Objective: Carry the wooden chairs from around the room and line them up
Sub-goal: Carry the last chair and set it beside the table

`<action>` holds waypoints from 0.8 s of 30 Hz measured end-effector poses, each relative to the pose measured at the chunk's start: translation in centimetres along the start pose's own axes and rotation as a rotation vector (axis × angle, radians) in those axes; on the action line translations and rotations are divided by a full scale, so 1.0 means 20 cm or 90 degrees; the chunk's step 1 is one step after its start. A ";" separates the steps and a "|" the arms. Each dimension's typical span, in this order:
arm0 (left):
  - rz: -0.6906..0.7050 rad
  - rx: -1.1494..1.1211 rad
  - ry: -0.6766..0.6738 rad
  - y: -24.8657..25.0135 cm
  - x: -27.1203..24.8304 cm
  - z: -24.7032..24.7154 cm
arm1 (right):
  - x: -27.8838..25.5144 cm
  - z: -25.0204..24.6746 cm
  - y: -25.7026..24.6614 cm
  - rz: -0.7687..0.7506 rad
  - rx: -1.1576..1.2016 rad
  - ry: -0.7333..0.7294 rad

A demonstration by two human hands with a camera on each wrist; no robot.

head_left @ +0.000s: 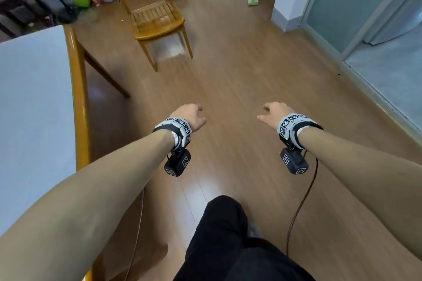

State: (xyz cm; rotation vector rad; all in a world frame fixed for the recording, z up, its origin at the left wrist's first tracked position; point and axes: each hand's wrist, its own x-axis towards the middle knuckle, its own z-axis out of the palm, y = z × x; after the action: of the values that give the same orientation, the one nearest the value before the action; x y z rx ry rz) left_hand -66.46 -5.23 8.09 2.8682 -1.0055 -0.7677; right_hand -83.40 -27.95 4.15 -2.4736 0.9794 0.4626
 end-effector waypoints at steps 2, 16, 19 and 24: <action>-0.023 -0.005 0.004 -0.04 0.22 -0.11 | 0.26 -0.10 -0.09 -0.023 -0.008 -0.005; -0.066 -0.056 0.034 -0.23 1.92 -1.04 | 2.03 -0.92 -0.63 -0.071 -0.039 -0.005; -0.081 -0.061 0.036 -0.26 2.25 -1.20 | 2.38 -1.09 -0.72 -0.082 -0.045 -0.007; -0.128 -0.081 0.039 -0.31 2.86 -1.38 | 3.08 -1.30 -0.85 -0.124 -0.066 -0.024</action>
State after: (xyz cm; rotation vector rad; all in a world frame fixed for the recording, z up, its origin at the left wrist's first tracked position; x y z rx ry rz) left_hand -11.84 -38.15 5.96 2.8912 -0.6447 -0.7188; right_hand -25.00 -64.60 2.87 -2.6099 0.7063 0.5046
